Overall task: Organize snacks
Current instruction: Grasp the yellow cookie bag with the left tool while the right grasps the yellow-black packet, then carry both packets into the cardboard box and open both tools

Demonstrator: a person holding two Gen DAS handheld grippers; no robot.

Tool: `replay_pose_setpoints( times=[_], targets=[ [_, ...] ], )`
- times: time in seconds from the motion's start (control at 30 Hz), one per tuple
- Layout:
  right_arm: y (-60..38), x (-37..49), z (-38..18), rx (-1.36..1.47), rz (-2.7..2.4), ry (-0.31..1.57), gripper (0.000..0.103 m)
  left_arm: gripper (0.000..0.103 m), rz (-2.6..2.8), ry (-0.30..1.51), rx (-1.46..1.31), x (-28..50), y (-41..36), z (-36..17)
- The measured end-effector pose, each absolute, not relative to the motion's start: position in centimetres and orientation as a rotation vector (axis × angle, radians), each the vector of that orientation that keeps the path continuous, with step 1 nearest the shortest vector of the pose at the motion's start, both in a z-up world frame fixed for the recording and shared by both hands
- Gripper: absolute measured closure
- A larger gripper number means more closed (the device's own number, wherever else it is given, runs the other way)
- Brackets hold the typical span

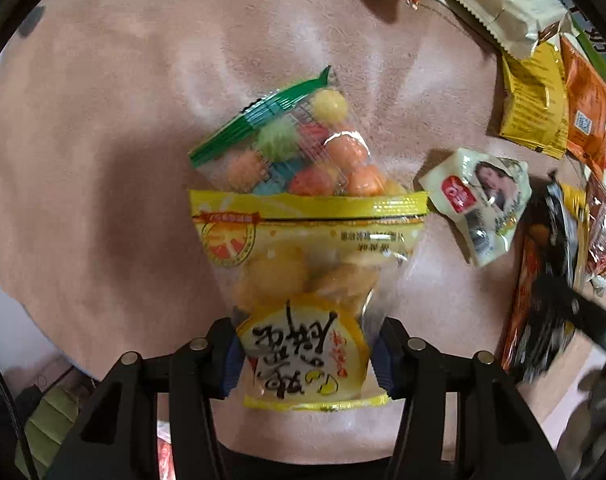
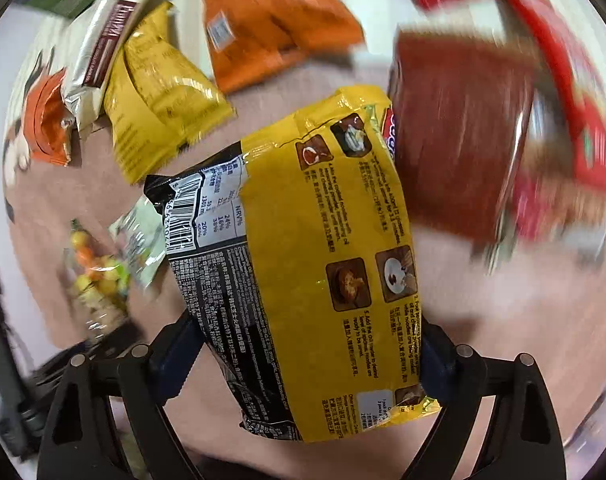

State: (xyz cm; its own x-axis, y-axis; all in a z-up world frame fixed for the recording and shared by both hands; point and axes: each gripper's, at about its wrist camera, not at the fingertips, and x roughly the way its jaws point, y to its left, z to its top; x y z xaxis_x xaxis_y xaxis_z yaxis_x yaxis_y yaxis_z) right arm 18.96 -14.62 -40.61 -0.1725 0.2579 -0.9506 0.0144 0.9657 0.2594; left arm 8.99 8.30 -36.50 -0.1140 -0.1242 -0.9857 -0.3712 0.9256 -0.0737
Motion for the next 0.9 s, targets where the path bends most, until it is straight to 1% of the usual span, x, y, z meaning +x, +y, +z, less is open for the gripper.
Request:
replay_pose_setpoints(
  times=[0.07,0.13,0.27,0.43,0.6,0.73,0.9],
  targets=[
    [-14.3,18.4,-41.1,0.237,0.218,1.772,0.009,0.052,0.184,1.693,-0.384,9.3,9.0,-37.5],
    [-13.9,18.1,-41.3,0.233,0.204,1.766,0.009,0.052,0.159,1.688,-0.399,9.6,9.7,-37.9],
    [-13.0,18.1,-42.2,0.214,0.16,1.767,0.009,0.058,0.144,1.66,-0.397,10.4,11.6,-37.6],
    [-11.6,16.6,-41.8,0.191,0.109,1.722,0.011,0.062,0.089,1.596,-0.295,10.7,12.5,-34.9],
    [-10.4,15.2,-41.1,0.219,0.076,1.675,0.011,0.062,0.027,1.555,-0.23,11.4,12.2,-31.3],
    [-10.9,13.2,-39.8,0.32,0.073,1.657,0.011,0.063,-0.005,1.56,-0.251,12.2,12.4,-29.0],
    [-11.1,12.5,-36.5,0.446,0.12,1.589,0.011,0.063,-0.054,1.491,-0.247,15.2,13.5,-23.6]
  ],
)
